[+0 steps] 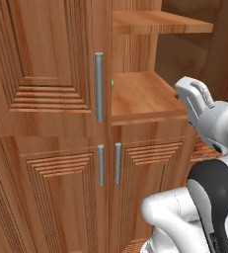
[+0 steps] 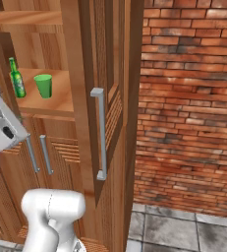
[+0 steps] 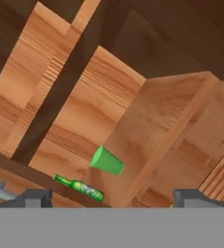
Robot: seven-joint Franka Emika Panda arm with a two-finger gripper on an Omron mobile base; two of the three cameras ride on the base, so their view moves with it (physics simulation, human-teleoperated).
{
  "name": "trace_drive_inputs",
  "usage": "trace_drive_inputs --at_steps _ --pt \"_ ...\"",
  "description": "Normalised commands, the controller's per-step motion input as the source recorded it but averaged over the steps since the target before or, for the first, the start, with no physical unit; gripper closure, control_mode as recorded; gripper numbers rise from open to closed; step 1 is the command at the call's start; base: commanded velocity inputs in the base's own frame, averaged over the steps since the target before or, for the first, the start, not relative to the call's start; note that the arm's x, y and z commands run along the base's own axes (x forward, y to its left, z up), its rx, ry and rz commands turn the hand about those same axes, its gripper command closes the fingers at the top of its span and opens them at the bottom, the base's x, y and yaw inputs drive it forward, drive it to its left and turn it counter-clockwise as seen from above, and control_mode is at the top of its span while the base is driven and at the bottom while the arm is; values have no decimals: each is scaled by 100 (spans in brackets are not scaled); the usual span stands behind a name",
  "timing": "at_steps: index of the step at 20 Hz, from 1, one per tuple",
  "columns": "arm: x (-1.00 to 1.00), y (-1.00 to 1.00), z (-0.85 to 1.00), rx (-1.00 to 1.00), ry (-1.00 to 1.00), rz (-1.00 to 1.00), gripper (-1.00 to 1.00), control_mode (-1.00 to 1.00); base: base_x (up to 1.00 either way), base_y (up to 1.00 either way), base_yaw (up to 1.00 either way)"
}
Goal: Open the cabinet directly in front. Then move the beer and the cup to the dining counter with the jar on it.
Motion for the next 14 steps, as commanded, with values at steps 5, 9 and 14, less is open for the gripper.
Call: trace_drive_inputs --at_steps 5,9,14 --pt "13 -28 0 13 0 16 -100 -100 0 0 0" --pt "12 0 0 4 0 0 -100 -100 0 0 0" --pt "59 0 -3 7 0 3 -100 -100 0 0 0"
